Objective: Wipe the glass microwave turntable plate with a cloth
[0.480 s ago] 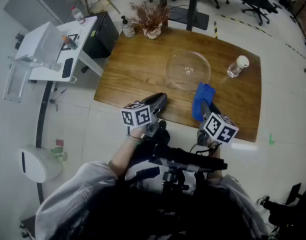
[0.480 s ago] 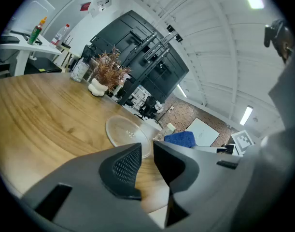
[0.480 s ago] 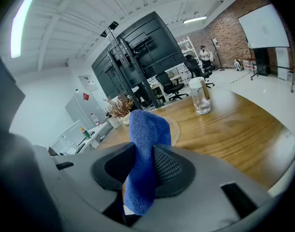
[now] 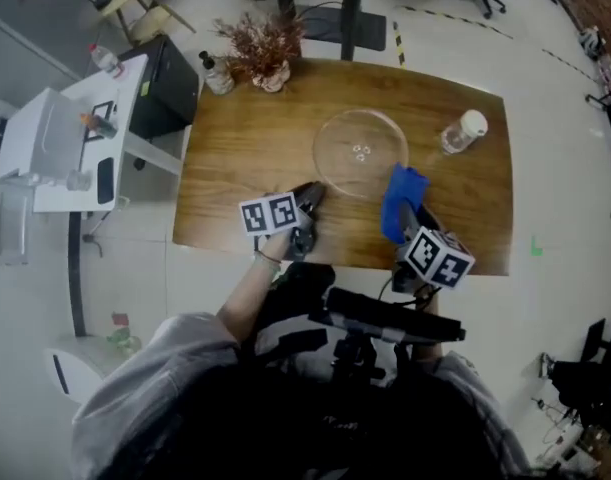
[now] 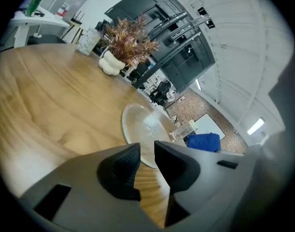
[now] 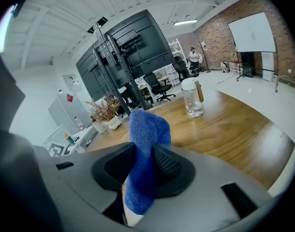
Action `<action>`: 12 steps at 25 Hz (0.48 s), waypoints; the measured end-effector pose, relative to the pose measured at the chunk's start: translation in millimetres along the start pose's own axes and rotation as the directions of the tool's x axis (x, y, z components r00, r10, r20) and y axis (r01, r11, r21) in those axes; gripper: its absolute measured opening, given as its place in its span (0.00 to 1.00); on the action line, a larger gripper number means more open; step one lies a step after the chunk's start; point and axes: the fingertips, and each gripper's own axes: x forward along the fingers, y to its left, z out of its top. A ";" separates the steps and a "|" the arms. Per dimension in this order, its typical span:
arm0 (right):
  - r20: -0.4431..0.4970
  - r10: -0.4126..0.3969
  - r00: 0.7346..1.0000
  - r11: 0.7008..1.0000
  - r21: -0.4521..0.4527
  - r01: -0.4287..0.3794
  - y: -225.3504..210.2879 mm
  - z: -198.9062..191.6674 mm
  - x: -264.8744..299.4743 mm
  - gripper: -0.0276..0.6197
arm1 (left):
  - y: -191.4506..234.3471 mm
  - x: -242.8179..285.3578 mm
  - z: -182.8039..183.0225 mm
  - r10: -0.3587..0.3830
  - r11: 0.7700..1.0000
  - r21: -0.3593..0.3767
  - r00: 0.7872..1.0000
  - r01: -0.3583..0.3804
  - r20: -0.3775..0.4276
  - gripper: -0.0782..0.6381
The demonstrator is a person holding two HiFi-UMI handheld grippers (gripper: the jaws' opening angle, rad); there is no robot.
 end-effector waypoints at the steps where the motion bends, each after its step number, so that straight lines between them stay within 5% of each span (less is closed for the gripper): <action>1: 0.001 -0.015 1.000 1.000 0.010 0.015 -3.8 1.1 0.6 0.24 | 4.0 8.6 -1.0 0.004 1.000 -0.011 1.000 -0.004 -0.028 0.21; 12: 0.007 -0.121 0.993 0.991 0.066 0.120 -21.3 7.4 3.3 0.24 | 29.7 51.8 -14.8 0.047 0.991 -0.111 0.974 -0.073 -0.220 0.24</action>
